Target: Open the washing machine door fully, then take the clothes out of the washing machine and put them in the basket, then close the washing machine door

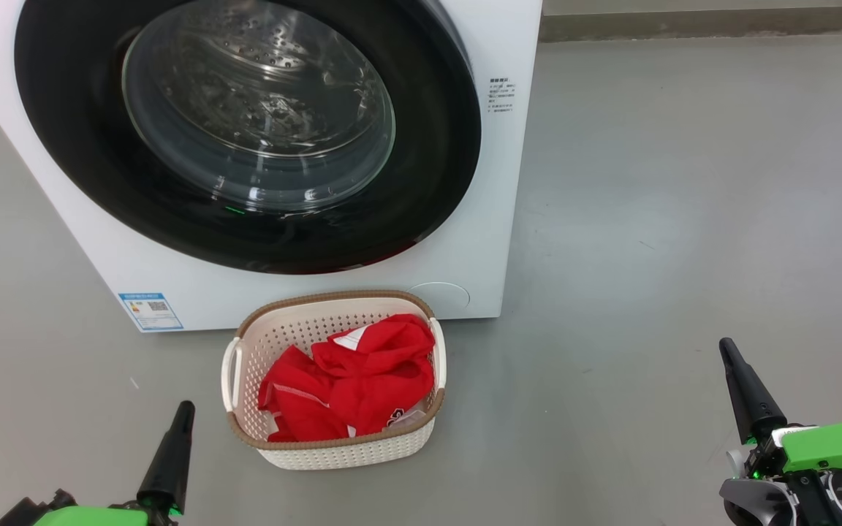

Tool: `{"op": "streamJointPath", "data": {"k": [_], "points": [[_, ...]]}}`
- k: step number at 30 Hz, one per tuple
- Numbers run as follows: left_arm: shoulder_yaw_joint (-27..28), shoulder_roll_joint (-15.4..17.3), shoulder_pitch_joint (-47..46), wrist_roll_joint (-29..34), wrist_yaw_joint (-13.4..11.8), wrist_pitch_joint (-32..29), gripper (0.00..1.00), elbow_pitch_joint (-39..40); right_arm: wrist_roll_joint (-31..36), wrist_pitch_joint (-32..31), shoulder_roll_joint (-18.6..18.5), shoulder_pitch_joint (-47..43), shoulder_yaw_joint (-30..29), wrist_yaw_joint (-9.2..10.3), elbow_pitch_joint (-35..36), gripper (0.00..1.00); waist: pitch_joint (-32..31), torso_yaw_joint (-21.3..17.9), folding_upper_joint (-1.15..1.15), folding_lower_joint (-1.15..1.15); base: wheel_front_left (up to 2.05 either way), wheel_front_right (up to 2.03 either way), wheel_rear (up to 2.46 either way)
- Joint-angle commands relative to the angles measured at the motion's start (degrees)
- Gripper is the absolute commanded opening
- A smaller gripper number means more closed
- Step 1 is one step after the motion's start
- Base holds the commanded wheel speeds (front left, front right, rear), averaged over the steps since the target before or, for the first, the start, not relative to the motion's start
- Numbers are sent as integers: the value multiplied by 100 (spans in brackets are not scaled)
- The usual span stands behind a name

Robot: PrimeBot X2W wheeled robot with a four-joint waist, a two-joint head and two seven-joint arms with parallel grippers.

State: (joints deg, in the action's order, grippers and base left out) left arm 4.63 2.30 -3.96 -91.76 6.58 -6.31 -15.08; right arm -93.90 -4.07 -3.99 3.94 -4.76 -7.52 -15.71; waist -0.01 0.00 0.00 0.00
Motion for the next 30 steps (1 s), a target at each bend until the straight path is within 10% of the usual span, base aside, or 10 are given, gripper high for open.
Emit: {"op": "streamJointPath", "data": {"k": [1, 30], "points": [[200, 58, -261, -31, 47, -23, 0, 118, -64, -20, -96, 256, 101, 3, 141, 0, 0, 0, 0, 0, 0, 0, 0], [200, 58, -261, -31, 47, -23, 0, 118, -48, -34, -83, 258, 83, 3, 140, 0, 0, 0, 0, 0, 0, 0, 0]]}}
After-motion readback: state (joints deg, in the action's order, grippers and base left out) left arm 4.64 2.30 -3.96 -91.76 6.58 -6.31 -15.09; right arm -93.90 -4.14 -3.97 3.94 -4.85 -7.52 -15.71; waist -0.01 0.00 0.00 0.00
